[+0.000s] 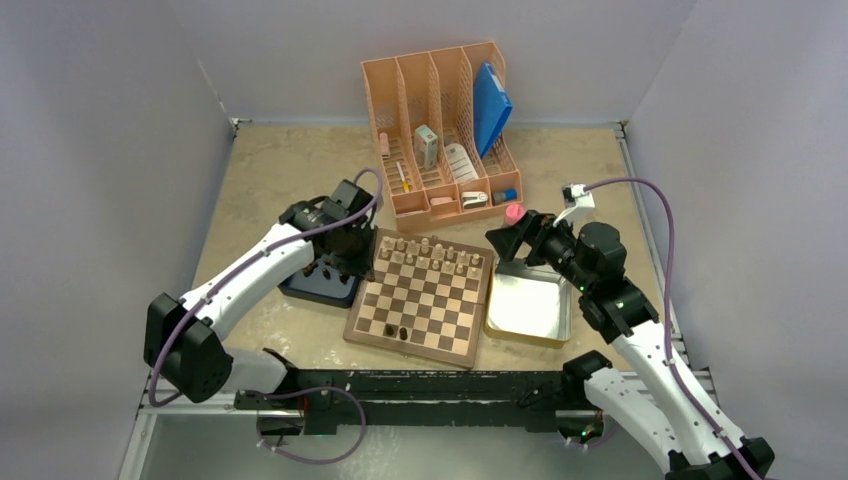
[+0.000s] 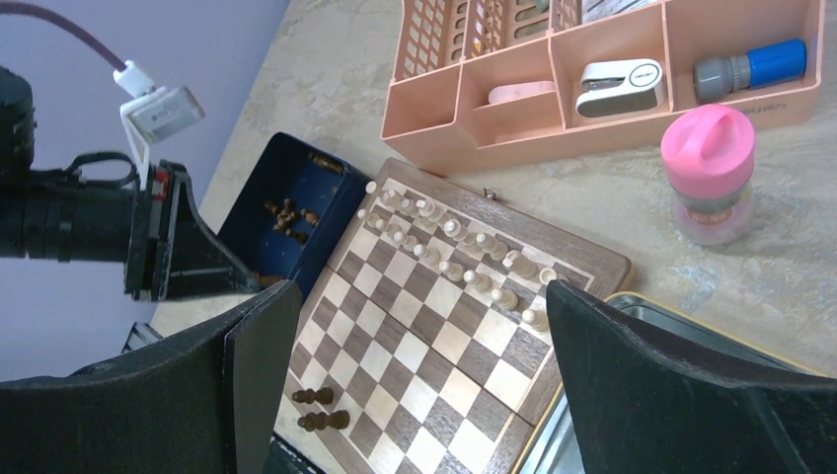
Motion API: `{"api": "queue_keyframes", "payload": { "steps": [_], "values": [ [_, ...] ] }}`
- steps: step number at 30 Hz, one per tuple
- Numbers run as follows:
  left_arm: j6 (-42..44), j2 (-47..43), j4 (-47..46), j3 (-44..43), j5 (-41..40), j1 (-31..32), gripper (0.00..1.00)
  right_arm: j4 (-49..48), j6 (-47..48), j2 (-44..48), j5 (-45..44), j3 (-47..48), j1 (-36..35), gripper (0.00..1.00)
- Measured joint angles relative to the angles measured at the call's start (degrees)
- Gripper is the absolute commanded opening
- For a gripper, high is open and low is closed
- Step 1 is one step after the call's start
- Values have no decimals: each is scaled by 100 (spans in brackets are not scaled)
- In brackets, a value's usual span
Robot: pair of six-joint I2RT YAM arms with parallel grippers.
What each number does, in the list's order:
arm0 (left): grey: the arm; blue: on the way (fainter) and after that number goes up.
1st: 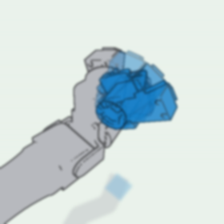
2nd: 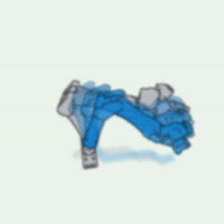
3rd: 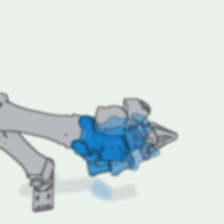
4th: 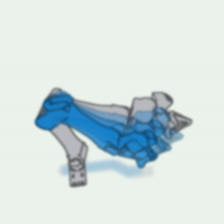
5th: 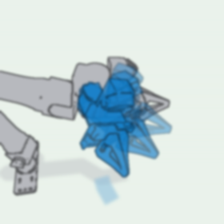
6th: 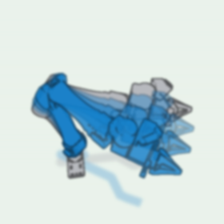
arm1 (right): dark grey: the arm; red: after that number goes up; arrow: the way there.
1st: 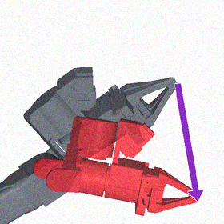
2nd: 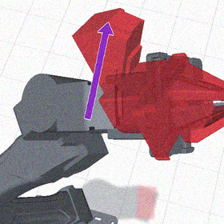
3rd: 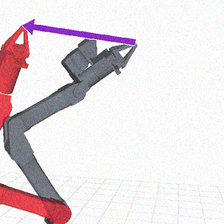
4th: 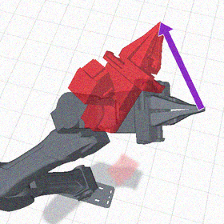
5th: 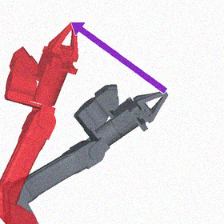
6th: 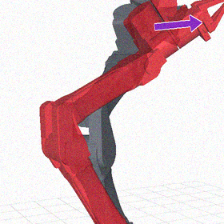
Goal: Set up the chess pieces on the board
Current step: Place the chess piece on the chessboard.
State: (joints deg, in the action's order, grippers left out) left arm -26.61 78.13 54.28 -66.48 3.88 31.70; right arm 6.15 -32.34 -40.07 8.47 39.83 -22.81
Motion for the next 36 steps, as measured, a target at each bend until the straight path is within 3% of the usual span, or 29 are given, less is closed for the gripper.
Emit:
{"api": "queue_keyframes", "payload": {
  "steps": [13, 36],
  "values": [
    [-1331, -240, 413, 734, -485, 1196, 11, -2, 28, -42, 4, 0, 0, 97],
    [-1781, -92, 101, 1475, -688, 1231, 11, 4, 50, -103, 2, 4, 0, 97]
  ]
}}
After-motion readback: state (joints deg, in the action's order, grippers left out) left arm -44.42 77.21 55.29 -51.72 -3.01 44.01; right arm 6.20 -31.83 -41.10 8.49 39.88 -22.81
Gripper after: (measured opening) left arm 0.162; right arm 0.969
